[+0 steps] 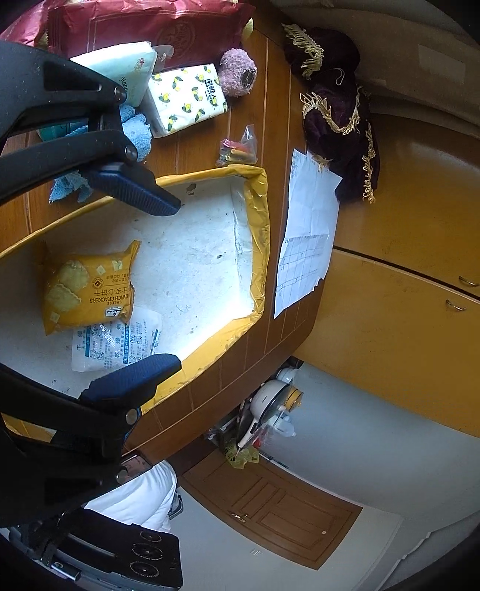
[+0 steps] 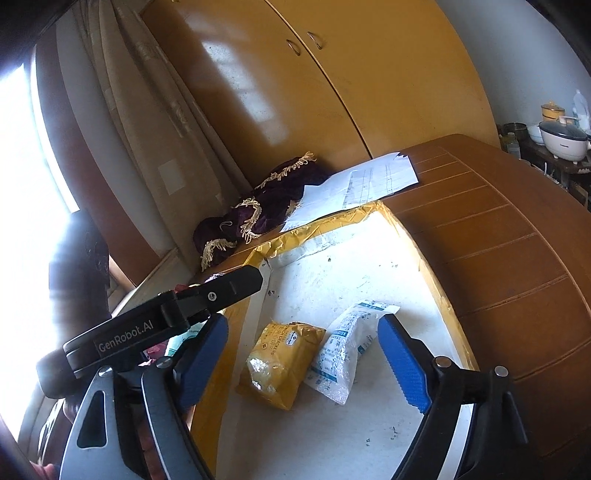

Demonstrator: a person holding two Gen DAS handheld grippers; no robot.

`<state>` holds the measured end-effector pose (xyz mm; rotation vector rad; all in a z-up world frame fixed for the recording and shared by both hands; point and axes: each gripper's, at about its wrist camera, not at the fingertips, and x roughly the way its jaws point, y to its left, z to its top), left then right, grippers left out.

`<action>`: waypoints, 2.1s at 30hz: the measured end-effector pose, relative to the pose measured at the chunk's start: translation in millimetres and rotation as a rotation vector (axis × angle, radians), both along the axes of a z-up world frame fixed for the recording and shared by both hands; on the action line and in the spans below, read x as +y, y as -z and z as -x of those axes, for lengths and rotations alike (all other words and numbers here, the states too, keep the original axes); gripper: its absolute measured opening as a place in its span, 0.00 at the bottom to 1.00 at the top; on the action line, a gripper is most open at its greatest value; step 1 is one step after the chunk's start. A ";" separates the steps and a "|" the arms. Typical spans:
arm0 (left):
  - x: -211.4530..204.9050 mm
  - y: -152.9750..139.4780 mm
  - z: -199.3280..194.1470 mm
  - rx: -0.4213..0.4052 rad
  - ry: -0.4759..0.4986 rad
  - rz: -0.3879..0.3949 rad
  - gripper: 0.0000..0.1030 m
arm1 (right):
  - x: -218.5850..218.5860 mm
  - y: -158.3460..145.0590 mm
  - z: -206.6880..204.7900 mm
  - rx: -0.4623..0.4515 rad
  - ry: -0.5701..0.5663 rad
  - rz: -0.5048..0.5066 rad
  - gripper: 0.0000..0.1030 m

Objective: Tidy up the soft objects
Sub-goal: 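Grasp the white-and-red packet with the left tool while the right tool grasps the red bag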

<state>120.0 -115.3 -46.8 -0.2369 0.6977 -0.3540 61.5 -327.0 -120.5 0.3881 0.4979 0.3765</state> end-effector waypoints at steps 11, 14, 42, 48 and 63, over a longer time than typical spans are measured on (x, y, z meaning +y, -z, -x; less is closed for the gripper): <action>56.6 -27.0 60.2 -0.081 -0.136 -0.039 0.75 | 23.7 -23.9 33.4 -0.126 -0.055 0.041 0.94; 86.4 -30.7 87.9 -0.086 -0.203 -0.068 0.75 | 40.0 -36.9 47.7 -0.188 -0.129 0.025 1.00; 232.0 42.3 198.0 0.232 -0.825 -0.052 0.75 | 277.6 -37.8 10.4 -0.029 -0.650 0.407 1.00; 248.4 51.3 190.5 0.245 -0.847 0.012 0.75 | 310.4 -28.4 -4.7 -0.012 -0.686 0.498 0.99; 246.3 50.8 170.2 0.179 -0.754 -0.014 0.42 | 301.1 8.3 9.4 -0.005 -0.595 0.678 0.39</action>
